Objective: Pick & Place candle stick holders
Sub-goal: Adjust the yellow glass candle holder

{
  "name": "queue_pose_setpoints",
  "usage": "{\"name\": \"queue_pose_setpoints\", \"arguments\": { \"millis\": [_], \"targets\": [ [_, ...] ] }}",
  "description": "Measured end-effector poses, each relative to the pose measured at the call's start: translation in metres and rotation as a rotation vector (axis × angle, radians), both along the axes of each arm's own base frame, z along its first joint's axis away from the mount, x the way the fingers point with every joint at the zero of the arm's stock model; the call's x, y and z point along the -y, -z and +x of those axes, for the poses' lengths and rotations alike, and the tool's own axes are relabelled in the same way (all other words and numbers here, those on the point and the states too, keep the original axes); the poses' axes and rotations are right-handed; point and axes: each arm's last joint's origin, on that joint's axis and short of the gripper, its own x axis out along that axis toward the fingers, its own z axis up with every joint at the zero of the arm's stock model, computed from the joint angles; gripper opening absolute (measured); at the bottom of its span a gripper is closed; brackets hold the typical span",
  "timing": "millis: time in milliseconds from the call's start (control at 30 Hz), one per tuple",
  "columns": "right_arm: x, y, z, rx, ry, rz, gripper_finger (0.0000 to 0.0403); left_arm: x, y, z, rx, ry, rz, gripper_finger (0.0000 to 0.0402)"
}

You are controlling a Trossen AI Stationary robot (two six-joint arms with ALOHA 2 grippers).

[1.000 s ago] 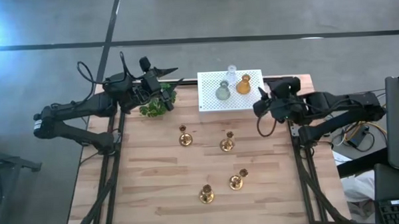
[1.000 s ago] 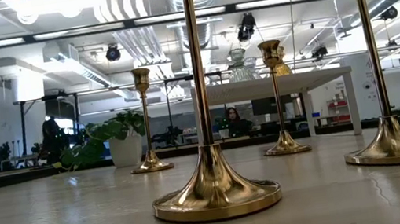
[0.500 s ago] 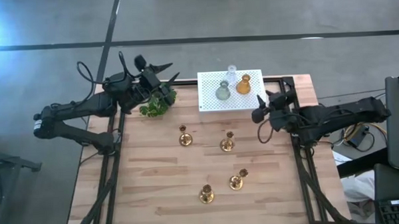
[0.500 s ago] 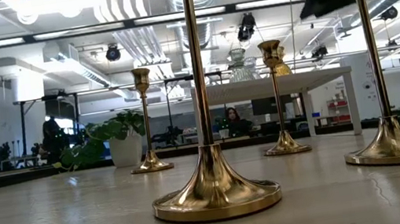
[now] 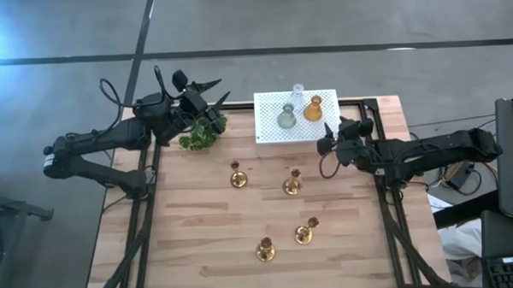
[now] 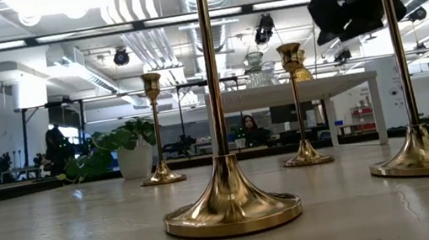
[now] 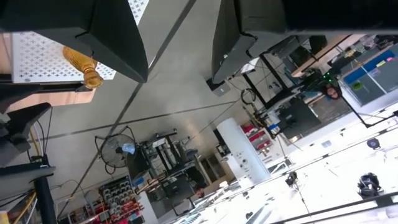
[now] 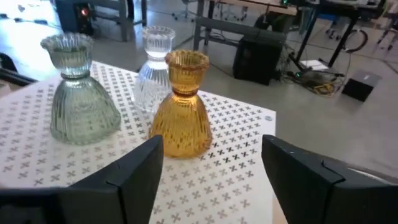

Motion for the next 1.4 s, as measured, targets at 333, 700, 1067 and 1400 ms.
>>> {"name": "queue_pose_setpoints", "arguments": {
  "millis": [333, 700, 1067, 1400],
  "targets": [
    [0.031, 0.004, 0.014, 0.023, -0.015, 0.081, 0.0251, -0.002, 0.001, 0.001, 0.001, -0.020, -0.008, 0.0183],
    [0.059, 0.009, 0.027, -0.005, -0.137, 0.088, 0.0235, -0.002, 0.002, 0.001, -0.006, -0.024, -0.010, 0.0183],
    [0.075, 0.008, 0.024, 0.035, -0.130, 0.084, 0.0230, -0.003, 0.002, 0.000, -0.009, -0.027, -0.008, 0.0183],
    [0.087, 0.005, 0.021, 0.068, -0.173, 0.084, 0.0223, -0.003, 0.002, 0.000, -0.013, -0.030, -0.007, 0.0183]
  ]
}}
